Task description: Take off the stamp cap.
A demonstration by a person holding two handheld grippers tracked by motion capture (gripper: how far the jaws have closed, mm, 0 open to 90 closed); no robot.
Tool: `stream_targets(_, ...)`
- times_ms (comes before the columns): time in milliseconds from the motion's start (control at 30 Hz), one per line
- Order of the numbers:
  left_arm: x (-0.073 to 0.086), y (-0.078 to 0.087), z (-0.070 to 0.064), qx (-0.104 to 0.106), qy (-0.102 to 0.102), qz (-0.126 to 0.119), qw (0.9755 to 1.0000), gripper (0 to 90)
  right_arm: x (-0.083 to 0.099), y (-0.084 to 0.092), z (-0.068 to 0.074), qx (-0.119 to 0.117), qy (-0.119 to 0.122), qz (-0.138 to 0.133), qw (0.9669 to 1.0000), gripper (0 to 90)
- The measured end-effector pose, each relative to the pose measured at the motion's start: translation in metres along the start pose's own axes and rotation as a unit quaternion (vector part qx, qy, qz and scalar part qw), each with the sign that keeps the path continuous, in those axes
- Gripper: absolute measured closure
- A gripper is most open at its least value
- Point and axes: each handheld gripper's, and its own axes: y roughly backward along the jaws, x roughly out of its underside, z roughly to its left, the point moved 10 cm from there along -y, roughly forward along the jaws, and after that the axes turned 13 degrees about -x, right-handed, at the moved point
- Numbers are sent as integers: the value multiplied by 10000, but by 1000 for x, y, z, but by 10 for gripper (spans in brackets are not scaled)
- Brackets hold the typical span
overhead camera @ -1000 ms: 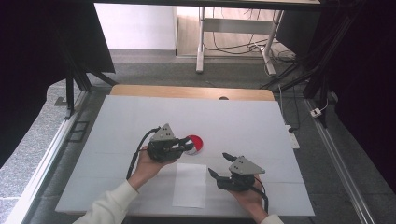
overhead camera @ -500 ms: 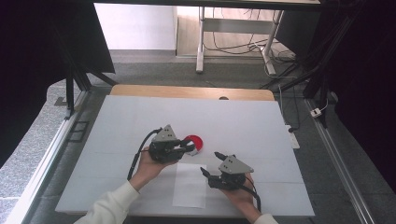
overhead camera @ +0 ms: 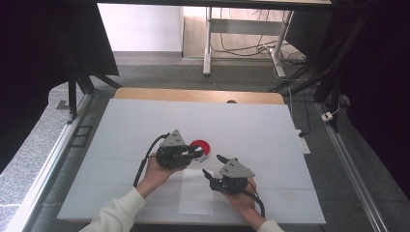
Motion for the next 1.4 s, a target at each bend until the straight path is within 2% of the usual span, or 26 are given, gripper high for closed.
stream_targets(133,0,-1,0,9,14,-3,10000,751,-2,-5,4,-38,15,-9,10000,325)
stream_targets(333,-1,-1,-1,27,11,-8,10000,751,-5,-14,5,31,-4,-9,10000,367)
stream_targets(467,-1,-1,-1,29,4,-11,10000,751,-7,-19,6,81,71,12,9999,404)
stream_targets(800,-1,-1,-2,67,34,-21,10000,750,-7,-22,4,235,100,22,9997,499)
stream_targets(1100,0,-1,-2,73,30,-23,10000,751,-4,-25,2,224,68,87,9997,588)
stream_targets(1400,0,-2,-2,67,35,-7,10000,751,-5,-25,2,255,108,78,9996,636)
